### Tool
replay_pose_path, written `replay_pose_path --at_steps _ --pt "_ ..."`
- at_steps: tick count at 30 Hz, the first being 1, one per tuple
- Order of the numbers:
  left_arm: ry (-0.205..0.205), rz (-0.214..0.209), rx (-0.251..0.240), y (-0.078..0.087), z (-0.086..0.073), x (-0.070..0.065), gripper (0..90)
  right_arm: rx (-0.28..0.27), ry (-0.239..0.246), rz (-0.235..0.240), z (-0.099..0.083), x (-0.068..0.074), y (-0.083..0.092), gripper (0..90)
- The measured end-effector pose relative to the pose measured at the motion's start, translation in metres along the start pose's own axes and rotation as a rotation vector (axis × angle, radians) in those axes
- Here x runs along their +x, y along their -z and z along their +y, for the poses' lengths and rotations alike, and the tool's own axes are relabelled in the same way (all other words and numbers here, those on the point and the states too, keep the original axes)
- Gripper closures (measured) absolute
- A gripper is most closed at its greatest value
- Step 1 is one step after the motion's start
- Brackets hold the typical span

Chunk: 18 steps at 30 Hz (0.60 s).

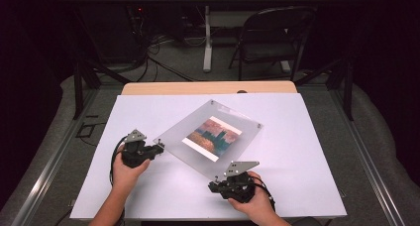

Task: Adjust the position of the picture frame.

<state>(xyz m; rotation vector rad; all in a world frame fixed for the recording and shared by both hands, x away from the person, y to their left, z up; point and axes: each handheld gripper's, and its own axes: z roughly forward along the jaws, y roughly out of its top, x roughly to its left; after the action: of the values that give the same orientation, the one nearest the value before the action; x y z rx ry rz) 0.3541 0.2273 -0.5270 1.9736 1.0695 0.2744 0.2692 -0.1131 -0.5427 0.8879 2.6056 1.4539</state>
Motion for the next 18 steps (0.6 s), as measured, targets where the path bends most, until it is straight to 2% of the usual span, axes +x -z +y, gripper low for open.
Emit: replay_pose_path --at_steps 7,11,13,16,17,18 --pt "0.003 -0.016 -0.012 0.005 0.000 -0.005 84.5 -0.013 -0.012 0.003 -0.001 -0.001 0.006 85.4" --pt "-0.012 -0.031 -0.011 0.007 0.000 -0.011 85.3 -0.036 -0.044 -0.019 -0.002 -0.008 0.015 85.5" --pt "-0.021 -0.043 -0.011 0.008 0.000 -0.015 85.5 -0.059 -0.085 -0.059 -0.004 -0.017 0.025 85.6" --pt "-0.041 -0.062 -0.005 0.009 -0.003 -0.025 85.7 -0.072 -0.114 -0.099 -0.007 -0.025 0.033 85.6" --pt "-0.041 -0.062 -0.005 0.009 -0.003 -0.025 85.7 -0.072 -0.114 -0.099 -0.007 -0.025 0.033 85.6" --pt "-0.040 -0.073 -0.008 0.010 -0.004 -0.028 85.7 -0.078 -0.126 -0.125 -0.008 -0.031 0.037 85.6"
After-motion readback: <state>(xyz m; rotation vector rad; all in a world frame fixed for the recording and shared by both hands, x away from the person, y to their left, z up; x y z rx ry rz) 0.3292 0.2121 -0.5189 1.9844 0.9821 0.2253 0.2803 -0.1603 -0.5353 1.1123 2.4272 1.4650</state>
